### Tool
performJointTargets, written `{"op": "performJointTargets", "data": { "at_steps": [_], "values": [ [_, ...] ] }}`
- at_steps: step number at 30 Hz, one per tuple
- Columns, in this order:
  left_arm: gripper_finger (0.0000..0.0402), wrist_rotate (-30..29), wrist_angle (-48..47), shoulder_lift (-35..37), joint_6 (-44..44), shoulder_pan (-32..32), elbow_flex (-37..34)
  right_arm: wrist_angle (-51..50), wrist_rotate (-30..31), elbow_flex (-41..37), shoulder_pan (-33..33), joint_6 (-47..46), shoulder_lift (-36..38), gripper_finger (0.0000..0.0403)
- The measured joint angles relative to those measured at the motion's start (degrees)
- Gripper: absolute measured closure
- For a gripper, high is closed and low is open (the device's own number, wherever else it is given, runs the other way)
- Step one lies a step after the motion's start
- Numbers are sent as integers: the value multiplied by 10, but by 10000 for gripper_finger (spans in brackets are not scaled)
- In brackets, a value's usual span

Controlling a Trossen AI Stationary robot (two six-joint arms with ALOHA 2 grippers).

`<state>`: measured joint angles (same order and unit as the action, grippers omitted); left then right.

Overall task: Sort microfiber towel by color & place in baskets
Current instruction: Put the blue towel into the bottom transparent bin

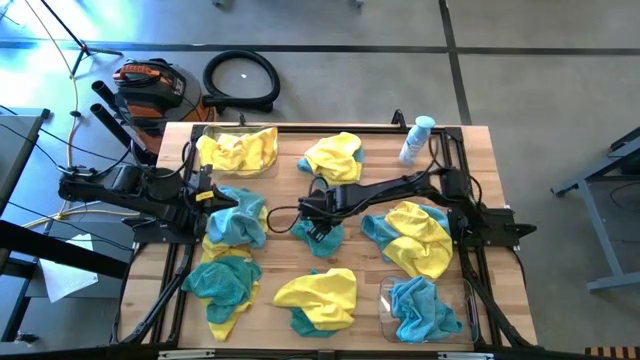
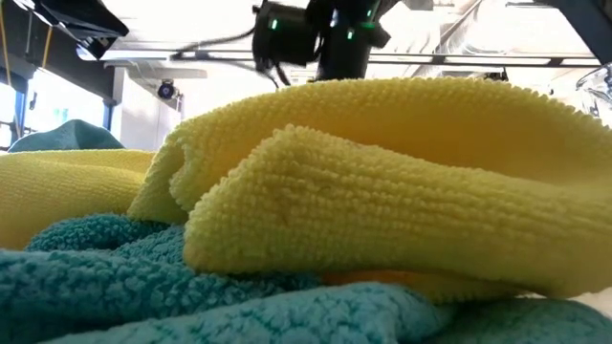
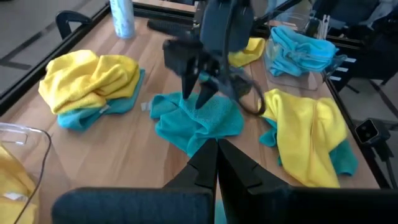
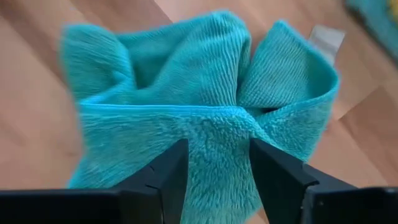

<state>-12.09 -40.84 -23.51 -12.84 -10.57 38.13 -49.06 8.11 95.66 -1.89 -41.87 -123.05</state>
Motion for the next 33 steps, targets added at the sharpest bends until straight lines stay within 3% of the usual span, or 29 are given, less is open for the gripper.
{"op": "performJointTargets", "data": {
  "at_steps": [9,14,16,21,29,33],
  "values": [
    [401,1,0,19,10,0,0,-2,-27,5,1,-53,-64,251],
    [401,17,0,28,10,0,0,-7,-25,3,-8,-56,-56,362],
    [401,17,-1,30,10,0,0,-16,-23,1,-12,-52,-39,388],
    [401,16,0,28,-5,0,0,-55,-28,-2,-31,-78,31,380],
    [401,15,0,23,-5,0,0,-120,47,0,-98,-155,177,396],
    [401,15,1,21,-5,0,0,-188,69,-2,-145,-236,230,399]
  ]
}}
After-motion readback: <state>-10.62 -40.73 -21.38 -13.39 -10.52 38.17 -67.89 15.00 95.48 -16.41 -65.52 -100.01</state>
